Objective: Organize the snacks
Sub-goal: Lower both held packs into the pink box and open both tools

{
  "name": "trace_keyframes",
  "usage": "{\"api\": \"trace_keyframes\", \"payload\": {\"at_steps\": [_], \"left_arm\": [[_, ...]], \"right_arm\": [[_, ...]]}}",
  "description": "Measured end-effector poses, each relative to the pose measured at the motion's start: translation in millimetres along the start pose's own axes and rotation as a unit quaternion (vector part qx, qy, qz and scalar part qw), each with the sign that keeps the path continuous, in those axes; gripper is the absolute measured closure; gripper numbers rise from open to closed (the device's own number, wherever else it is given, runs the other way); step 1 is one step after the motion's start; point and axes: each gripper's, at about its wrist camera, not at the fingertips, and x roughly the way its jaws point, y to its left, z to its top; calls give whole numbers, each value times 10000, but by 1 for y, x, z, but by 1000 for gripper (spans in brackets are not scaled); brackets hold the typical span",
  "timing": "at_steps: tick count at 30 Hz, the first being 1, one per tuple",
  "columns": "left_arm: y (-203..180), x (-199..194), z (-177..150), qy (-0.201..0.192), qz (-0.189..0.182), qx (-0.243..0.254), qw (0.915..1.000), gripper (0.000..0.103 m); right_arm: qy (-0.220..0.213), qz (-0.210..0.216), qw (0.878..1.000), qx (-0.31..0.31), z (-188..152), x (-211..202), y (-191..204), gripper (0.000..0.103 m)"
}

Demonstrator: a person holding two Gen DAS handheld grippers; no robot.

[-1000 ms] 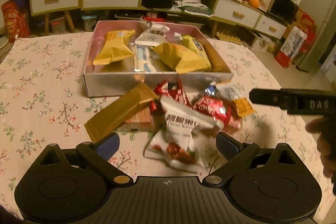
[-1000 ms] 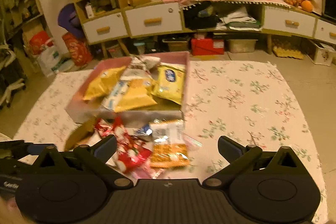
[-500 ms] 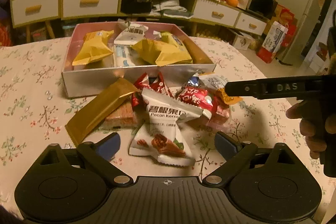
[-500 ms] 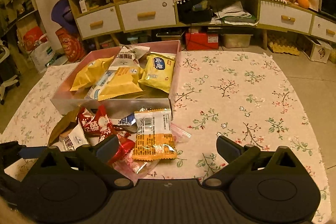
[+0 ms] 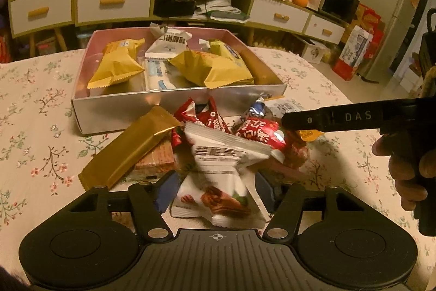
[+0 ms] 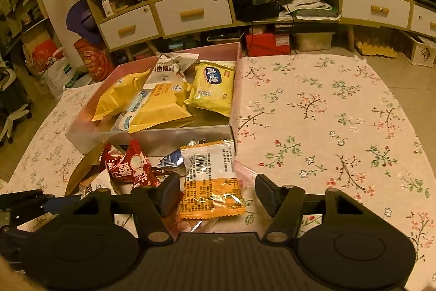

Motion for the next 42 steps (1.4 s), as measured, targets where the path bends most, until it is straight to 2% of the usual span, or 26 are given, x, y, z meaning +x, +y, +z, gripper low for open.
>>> {"api": "trace_keyframes", "payload": {"at_steps": [4, 8, 15, 18, 34, 42], "left_arm": [[1, 6, -1, 42, 48, -48, 10000, 43], [1, 8, -3, 77, 95, -82, 9999, 47], [0, 5, -1, 51, 168, -60, 9998, 58], [-2, 4, 0, 68, 186, -32, 9998, 59], [0, -13, 8, 64, 168, -178, 9997, 61], [7, -31, 18, -199, 156, -403, 9989, 61]], "right_arm": [[51, -24, 10000, -39, 0, 4, 1, 86], [46, -69, 10000, -55, 1, 6, 2, 92], [23, -114, 9998, -137, 2, 5, 3, 96], [5, -94, 9999, -134, 4, 3, 3, 98], [-139, -61, 9999, 35, 9, -10, 2, 99], [-268, 38, 9995, 172, 15, -17, 3, 99]]}}
